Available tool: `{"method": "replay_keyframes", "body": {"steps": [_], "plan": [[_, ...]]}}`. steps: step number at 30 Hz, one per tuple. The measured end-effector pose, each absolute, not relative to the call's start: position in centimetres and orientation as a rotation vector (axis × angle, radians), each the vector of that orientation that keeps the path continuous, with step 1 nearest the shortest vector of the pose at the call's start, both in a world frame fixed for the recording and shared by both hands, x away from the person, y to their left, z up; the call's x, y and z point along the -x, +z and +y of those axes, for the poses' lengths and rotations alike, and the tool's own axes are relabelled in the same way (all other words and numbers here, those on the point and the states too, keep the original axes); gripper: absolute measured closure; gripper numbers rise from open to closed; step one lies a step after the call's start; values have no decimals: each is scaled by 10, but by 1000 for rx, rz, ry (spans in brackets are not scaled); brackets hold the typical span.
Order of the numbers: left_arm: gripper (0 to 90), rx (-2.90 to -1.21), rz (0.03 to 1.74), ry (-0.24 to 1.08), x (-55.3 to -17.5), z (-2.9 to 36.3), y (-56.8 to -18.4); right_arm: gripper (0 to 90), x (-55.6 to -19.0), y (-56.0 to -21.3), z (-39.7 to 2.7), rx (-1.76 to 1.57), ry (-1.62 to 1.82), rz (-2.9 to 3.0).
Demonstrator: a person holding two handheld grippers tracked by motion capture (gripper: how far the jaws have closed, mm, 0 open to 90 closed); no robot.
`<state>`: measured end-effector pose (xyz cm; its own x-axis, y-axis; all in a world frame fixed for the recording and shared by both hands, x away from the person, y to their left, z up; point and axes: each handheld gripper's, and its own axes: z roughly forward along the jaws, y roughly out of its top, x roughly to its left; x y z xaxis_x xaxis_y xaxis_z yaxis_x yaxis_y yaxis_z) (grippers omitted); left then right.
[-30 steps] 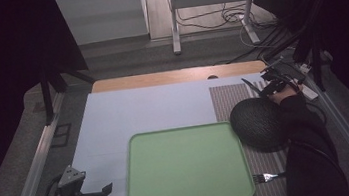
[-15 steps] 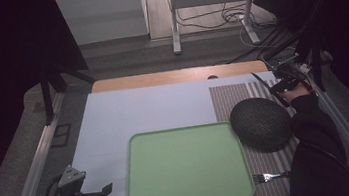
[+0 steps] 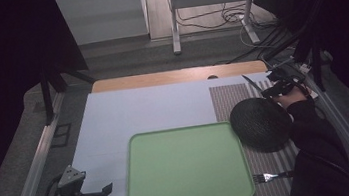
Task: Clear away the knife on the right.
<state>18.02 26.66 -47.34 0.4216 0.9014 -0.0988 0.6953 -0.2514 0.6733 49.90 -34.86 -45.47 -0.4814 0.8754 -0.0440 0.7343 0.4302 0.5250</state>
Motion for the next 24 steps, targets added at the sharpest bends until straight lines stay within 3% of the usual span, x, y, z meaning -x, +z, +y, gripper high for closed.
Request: {"method": "replay_keyframes", "body": {"steps": [24], "plan": [[9,-2026,1341,410,-180,267,-473,775,-440,-455,-283,-1249,749,2497]]}}
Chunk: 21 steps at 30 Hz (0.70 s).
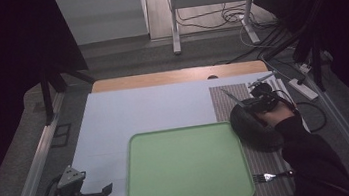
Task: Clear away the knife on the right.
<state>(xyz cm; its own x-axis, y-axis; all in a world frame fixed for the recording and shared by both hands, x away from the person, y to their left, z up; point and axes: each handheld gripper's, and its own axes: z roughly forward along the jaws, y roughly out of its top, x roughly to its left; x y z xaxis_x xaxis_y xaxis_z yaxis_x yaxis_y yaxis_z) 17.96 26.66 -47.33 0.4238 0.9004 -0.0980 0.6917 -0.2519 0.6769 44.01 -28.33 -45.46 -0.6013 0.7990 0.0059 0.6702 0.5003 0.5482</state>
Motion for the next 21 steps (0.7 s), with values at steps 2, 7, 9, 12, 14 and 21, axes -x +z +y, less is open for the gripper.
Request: {"method": "replay_keyframes", "body": {"steps": [2,7,9,12,14,21], "plan": [[8,-2025,1341,410,-180,267,-473,775,-434,-454,-278,-1231,767,2511],[9,-2024,1340,413,-179,266,-473,775,-419,-454,-267,-1208,778,2533],[9,-2025,1340,414,-179,266,-473,774,-411,-455,-262,-1194,780,2546],[9,-2026,1339,415,-179,266,-473,775,-396,-456,-255,-1170,788,2567],[9,-2026,1338,416,-179,266,-473,775,-389,-457,-251,-1156,790,2577],[9,-2024,1337,415,-179,266,-473,774,-364,-459,-239,-1125,795,2608]]}}
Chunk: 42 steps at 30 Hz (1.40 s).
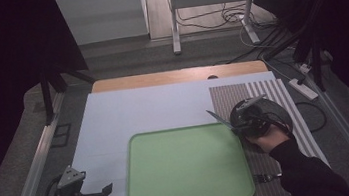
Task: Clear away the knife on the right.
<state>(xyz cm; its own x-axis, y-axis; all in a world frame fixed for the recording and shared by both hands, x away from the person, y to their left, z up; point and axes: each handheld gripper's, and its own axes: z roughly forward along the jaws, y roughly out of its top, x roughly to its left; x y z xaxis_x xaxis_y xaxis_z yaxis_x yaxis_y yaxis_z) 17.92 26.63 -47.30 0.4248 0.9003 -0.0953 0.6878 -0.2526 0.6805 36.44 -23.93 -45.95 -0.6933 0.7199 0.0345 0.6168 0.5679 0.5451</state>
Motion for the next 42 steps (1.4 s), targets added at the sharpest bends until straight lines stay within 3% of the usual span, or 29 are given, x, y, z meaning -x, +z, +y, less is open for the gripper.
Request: {"method": "replay_keyframes", "body": {"steps": [27,42], "plan": [[11,-2031,1331,420,-179,266,-473,774,-298,-466,-190,-971,803,2707],[16,-2035,1326,424,-179,265,-473,772,-306,-492,-182,-946,685,2726]]}}
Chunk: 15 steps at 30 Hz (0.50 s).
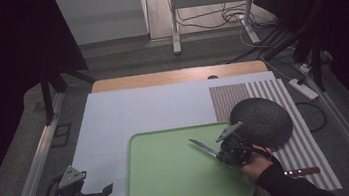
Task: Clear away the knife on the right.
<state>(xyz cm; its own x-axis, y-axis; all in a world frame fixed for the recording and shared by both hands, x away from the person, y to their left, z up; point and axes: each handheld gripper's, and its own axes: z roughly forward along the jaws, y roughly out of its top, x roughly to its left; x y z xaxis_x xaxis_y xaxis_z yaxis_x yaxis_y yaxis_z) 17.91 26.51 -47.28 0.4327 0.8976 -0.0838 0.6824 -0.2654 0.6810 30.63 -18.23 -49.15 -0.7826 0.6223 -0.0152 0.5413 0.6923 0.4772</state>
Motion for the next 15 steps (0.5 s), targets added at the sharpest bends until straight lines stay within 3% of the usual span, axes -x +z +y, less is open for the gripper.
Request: {"method": "replay_keyframes", "body": {"steps": [11,13,15], "plan": [[16,-2035,1324,422,-179,265,-473,729,-309,-501,-183,-939,584,2786],[16,-2037,1324,423,-179,265,-473,680,-311,-494,-187,-953,643,2779],[16,-2041,1324,423,-179,265,-473,707,-313,-485,-190,-962,705,2750]]}}
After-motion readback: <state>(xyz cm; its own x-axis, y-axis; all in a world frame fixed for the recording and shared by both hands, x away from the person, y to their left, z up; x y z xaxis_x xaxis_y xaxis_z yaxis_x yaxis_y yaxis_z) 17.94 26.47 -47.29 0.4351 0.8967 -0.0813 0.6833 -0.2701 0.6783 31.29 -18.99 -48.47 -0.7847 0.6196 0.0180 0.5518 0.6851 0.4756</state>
